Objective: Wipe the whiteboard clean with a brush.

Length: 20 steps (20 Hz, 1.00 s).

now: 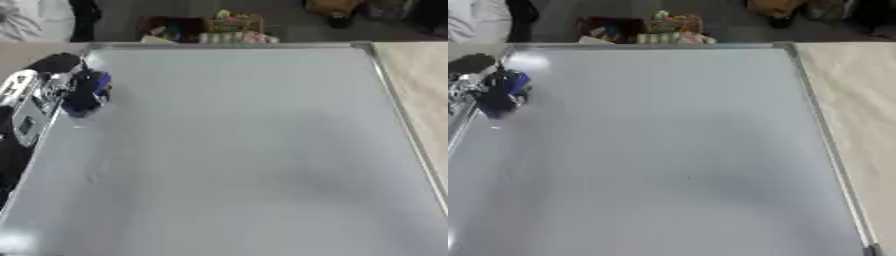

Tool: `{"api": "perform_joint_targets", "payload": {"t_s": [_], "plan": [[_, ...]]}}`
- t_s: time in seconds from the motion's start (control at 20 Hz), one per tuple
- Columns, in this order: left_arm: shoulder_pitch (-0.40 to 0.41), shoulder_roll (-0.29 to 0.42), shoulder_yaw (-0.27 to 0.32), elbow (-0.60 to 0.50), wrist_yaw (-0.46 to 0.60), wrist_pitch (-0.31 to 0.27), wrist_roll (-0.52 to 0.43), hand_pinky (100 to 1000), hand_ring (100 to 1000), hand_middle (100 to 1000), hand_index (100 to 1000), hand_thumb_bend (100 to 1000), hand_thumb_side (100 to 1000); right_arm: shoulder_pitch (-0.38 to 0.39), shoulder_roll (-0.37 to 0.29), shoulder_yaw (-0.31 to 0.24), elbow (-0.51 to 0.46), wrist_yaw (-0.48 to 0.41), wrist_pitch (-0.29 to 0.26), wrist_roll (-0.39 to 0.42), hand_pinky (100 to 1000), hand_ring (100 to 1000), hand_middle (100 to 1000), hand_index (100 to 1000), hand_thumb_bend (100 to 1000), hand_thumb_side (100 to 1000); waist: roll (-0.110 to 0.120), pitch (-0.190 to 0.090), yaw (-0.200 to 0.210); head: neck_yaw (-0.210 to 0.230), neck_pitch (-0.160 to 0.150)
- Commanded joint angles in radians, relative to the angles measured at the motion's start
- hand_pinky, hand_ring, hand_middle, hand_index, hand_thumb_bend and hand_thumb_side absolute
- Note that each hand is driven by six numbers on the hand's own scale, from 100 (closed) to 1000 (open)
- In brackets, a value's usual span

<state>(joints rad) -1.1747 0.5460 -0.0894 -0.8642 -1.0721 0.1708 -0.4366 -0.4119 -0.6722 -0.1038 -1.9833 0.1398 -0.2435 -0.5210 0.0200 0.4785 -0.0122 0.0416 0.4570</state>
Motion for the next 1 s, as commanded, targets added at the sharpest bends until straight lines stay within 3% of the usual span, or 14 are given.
{"api": "perform_joint_targets", "payload": {"t_s": [0.05, 0.5, 0.85, 1.0], "plan": [[-0.006, 0.025, 0.004, 0.001, 0.019, -0.004, -0.012, 382, 479, 421, 440, 172, 354, -0.004, -0.014, -0.012, -0.017, -0.002, 0.000, -0.003, 841, 816, 818, 879, 100, 1000, -0.006, -0.030, 0.001, 0.010, 0.007], [-0.011, 0.022, -0.003, -0.010, 0.049, -0.014, -0.014, 384, 478, 420, 505, 165, 373, 0.000, -0.010, -0.015, -0.017, -0.006, 0.007, -0.017, 841, 814, 815, 877, 100, 1000, -0.009, -0.031, 0.002, 0.048, -0.007], [-0.017, 0.014, -0.008, -0.006, 0.030, -0.017, -0.015, 404, 500, 447, 550, 258, 414, -0.003, -0.007, -0.015, -0.017, -0.008, 0.012, -0.026, 841, 811, 811, 873, 100, 1000, -0.008, -0.025, -0.008, 0.059, -0.033], [-0.021, 0.009, -0.009, -0.004, 0.012, -0.017, -0.014, 412, 505, 451, 526, 300, 446, -0.004, -0.007, -0.015, -0.017, -0.009, 0.013, -0.030, 841, 810, 810, 874, 100, 1000, -0.007, -0.021, -0.012, 0.062, -0.041]]}}
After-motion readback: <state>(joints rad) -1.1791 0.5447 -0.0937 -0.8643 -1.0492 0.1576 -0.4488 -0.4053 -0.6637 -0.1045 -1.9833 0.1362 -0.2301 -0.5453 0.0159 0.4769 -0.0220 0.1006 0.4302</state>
